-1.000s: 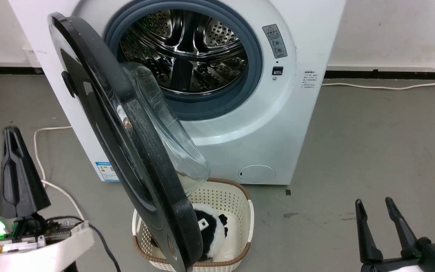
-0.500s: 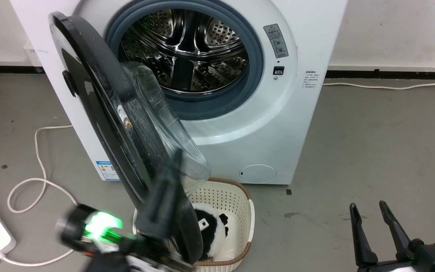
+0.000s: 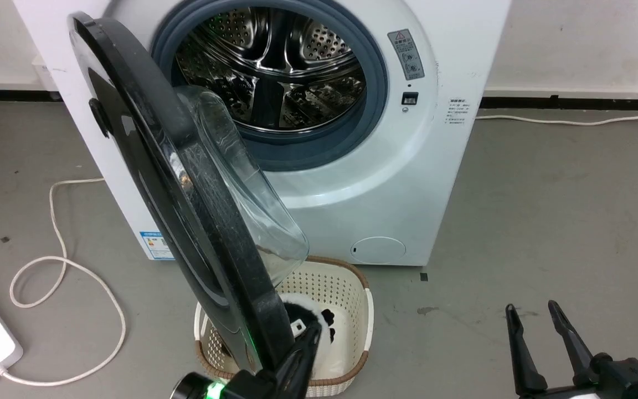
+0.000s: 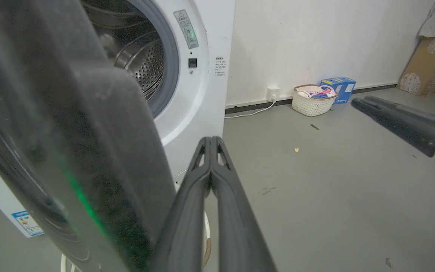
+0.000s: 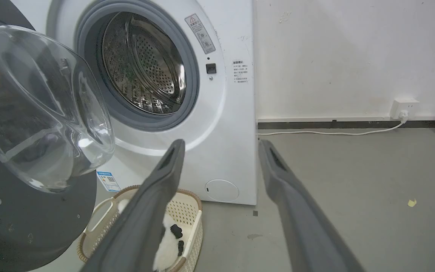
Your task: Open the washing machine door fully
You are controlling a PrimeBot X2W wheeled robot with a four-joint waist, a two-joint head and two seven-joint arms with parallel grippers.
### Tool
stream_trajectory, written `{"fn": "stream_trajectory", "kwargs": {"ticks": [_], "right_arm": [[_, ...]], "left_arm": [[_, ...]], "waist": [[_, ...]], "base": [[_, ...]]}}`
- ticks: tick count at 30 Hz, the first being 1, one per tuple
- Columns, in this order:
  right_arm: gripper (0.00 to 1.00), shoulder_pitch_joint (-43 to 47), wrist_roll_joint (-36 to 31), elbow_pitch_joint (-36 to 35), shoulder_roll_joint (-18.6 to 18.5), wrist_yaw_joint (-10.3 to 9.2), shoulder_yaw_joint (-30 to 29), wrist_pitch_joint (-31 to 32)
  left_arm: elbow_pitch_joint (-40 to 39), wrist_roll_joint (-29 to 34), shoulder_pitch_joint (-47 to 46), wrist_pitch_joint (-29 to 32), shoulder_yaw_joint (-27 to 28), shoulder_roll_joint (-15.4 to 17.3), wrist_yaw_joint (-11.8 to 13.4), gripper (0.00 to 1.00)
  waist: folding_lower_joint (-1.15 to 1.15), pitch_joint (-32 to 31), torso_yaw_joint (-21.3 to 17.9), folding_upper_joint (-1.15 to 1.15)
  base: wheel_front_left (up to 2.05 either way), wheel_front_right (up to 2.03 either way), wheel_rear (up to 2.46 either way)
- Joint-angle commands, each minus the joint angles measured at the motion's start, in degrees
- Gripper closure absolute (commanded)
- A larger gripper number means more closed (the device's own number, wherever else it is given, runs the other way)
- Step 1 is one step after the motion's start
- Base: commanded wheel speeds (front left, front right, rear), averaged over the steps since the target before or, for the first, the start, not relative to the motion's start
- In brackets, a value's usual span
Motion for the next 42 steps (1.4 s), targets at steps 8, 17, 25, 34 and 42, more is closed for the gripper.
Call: {"fn": "stream_trajectory", "kwargs": {"ticks": [8,17,25,34,42], "right_arm": [[0.0,-0.57,0.01,0.69,0.23,0.05,0.56,-0.25],[0.0,0.56,0.42,1.25,0.23,0.05,0.86,-0.25],[0.0,0.91,0.86,1.5,0.23,0.05,1.72,-0.25],[0.0,-0.13,-0.06,1.53,0.23,0.05,1.89,-0.25],[0.0,-2.56,-2.24,1.65,0.23,0.05,2.34,-0.25]], "left_arm": [[5.14,-1.89,-1.96,-2.16,1.9,-0.34,1.83,1.0],[5.4,-2.88,0.61,-4.15,2.74,0.19,2.96,1.0],[5.23,-3.35,1.23,-4.48,4.53,1.67,4.2,1.0],[4.74,-7.1,-0.54,-2.34,11.92,4.69,6.45,1.0],[6.43,-11.7,-5.23,0.48,19.57,8.74,7.15,1.0]], "waist": [[0.0,0.39,1.49,0.0],[0.0,-1.04,7.64,0.0],[0.0,-1.16,16.26,0.0],[0.0,1.6,23.03,0.0],[0.0,6.48,23.67,0.0]], "base": [[0.0,0.0,0.0],[0.0,0.0,0.0],[0.0,0.0,0.0],[0.0,0.0,0.0],[0.0,0.0,0.0]]}}
